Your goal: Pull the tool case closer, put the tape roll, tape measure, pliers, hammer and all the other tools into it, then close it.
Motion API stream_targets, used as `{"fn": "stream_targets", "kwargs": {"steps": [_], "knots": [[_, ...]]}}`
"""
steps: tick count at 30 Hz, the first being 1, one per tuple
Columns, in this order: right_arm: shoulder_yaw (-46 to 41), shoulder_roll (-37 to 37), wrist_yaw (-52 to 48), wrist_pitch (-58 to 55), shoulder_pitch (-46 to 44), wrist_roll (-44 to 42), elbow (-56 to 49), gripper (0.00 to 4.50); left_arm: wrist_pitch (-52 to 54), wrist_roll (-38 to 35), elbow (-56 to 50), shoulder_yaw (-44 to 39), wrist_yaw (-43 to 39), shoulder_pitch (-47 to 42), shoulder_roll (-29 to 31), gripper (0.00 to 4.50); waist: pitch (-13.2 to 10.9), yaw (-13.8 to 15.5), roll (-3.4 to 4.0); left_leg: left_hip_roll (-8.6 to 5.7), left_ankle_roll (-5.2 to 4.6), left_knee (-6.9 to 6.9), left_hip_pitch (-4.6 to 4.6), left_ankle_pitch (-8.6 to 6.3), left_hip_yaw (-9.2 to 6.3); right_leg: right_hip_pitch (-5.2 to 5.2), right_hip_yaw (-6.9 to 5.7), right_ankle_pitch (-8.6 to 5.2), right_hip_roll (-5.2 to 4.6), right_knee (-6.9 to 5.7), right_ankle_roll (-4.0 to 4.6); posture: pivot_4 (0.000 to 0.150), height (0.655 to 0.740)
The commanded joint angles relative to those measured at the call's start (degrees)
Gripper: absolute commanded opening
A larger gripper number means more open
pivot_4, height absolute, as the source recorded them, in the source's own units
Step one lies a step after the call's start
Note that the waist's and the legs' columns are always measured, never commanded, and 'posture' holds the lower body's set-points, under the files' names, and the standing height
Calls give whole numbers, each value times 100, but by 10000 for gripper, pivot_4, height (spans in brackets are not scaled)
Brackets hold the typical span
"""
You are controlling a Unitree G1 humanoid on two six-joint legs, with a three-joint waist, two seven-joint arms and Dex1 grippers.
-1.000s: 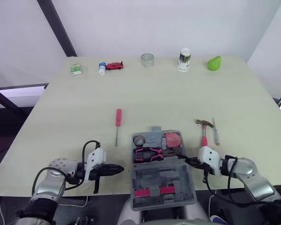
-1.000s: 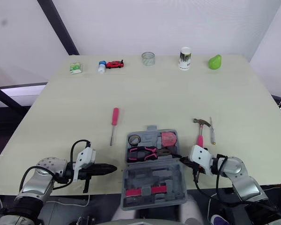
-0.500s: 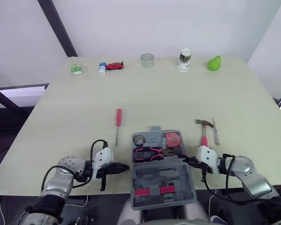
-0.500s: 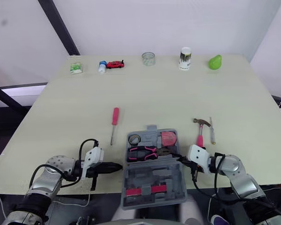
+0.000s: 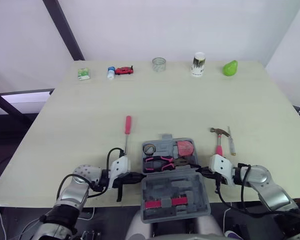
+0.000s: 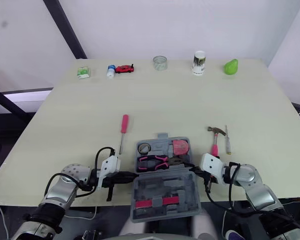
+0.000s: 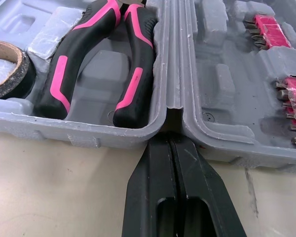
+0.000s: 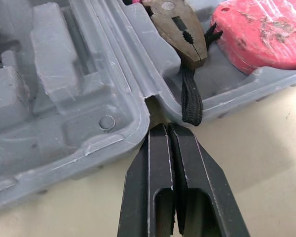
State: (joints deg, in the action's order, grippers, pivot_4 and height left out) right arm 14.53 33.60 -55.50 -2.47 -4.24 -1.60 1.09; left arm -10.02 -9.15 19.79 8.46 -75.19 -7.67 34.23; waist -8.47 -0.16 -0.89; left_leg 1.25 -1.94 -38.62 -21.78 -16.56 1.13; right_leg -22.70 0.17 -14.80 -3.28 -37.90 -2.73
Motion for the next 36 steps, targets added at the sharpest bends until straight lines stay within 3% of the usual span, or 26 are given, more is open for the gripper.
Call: {"fn": "stream_targets", "kwargs": {"steps": [1,12,36], "knots": [[-45,-50,7,-85,-50,-143,-210,735,83,58,42,148,125,-95,-149,0,0,21,0,0,0,-2,0,0,-1,0,0,0,0,0,0,1500,7400],[-183,-72,120,-174,-177,-91,-150,735,371,155,263,69,425,-614,-450,0,0,114,2,-2,-1,-25,-7,1,-4,4,1,0,5,-3,-1,1500,7400],[-203,-448,703,-93,-631,230,344,735,-351,486,1865,-13,676,-1699,-575,0,0,84,2,-1,-1,-35,-10,1,-5,1,3,1,24,-9,0,1500,7400]]}}
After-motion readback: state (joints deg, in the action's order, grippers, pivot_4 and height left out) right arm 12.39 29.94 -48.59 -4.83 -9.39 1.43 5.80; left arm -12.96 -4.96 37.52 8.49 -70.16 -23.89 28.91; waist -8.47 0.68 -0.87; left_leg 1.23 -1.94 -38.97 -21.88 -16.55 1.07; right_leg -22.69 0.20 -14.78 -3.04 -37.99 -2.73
